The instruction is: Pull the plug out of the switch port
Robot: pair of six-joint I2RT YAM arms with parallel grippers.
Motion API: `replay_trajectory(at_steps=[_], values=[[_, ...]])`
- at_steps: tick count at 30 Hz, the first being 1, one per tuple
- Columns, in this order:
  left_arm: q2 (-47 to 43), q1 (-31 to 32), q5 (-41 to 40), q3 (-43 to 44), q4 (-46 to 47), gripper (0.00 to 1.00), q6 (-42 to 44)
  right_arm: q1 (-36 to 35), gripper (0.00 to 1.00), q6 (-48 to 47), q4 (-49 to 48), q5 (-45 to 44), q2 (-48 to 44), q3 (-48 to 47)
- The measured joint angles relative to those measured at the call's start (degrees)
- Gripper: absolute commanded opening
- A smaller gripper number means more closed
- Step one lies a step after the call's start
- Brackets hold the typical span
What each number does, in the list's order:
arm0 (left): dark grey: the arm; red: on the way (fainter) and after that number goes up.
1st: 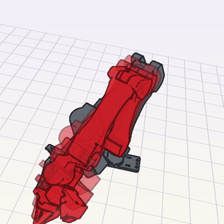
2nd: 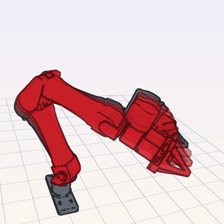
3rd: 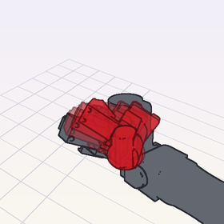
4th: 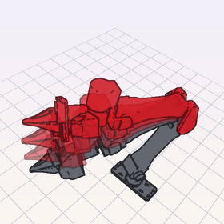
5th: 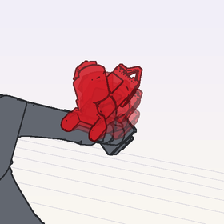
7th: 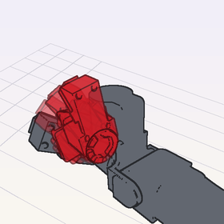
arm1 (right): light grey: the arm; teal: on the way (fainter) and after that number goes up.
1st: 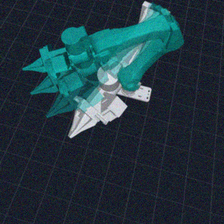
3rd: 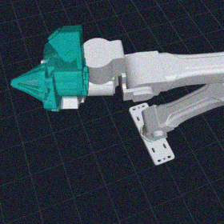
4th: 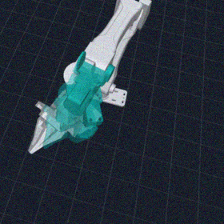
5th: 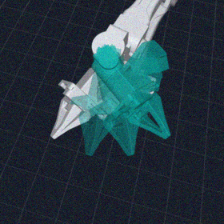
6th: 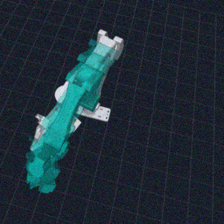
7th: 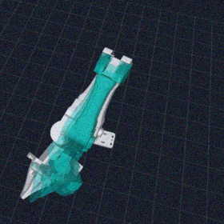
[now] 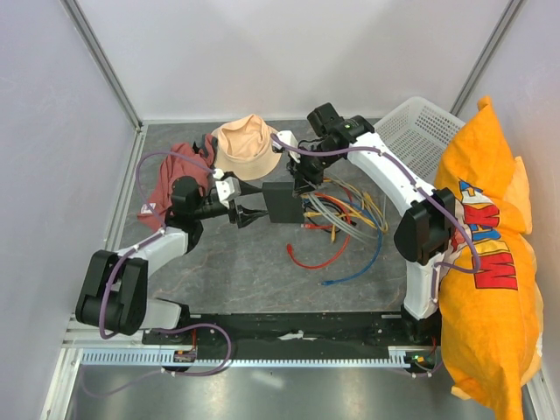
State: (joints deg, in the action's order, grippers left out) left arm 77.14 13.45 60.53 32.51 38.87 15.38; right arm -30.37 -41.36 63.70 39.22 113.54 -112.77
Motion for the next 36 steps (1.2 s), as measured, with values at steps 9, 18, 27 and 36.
replay_trajectory(at_steps=[9, 18, 27, 36], values=[[2.3, -0.2, -1.7, 1.2, 3.4, 0.63, -4.2, -0.6, 0.09, -1.1, 1.8, 0.9, 0.0, -0.3], [9.0, 0.7, 2.8, 8.4, 1.7, 0.22, -8.8, -0.9, 0.09, -2.0, 3.7, 1.3, 0.0, -1.6], [13.9, 0.3, 10.1, 16.6, -12.2, 0.02, -13.9, -0.2, 0.7, -1.3, 7.3, 1.3, 2.0, -4.0], [15.5, -0.7, 8.5, 24.7, -31.4, 0.02, -23.6, -1.3, 0.98, 11.6, -6.7, 2.3, 1.7, -12.1]])
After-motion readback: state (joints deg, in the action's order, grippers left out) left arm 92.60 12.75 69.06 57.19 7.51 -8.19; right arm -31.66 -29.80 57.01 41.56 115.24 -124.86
